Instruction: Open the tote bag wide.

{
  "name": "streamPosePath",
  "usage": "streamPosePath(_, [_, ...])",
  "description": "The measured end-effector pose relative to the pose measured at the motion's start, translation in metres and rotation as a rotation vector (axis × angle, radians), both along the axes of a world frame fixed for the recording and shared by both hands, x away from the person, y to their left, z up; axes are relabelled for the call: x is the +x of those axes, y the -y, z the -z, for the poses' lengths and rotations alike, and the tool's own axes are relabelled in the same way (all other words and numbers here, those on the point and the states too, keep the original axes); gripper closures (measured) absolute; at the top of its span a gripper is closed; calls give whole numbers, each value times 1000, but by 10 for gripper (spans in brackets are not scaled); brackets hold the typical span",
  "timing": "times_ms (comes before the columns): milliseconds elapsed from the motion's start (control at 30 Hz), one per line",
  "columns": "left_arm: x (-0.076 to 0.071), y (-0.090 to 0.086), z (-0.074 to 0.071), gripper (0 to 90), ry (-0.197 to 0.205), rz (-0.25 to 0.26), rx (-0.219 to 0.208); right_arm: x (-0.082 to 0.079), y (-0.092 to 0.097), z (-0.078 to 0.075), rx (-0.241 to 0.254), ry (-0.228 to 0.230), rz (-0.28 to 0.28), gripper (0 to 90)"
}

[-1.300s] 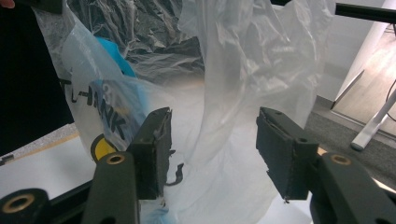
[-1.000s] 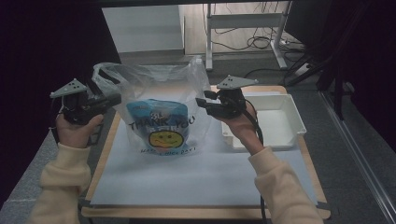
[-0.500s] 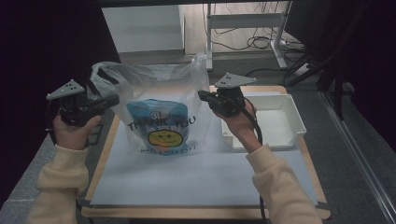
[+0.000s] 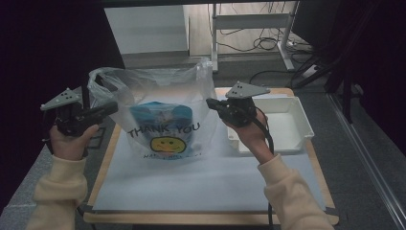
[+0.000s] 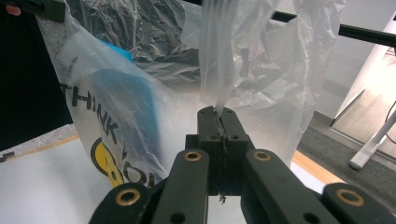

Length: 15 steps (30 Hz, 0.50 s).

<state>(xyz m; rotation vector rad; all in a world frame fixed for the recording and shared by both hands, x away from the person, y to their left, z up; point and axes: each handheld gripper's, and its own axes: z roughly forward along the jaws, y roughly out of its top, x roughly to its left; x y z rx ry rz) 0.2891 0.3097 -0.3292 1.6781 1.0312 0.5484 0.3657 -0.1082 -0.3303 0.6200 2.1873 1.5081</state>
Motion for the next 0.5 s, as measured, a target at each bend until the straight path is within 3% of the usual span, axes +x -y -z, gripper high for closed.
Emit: streamPosePath(500, [-7,-3,21,895,-26,12,-22,-12,3,20,-18,-28,-20,886])
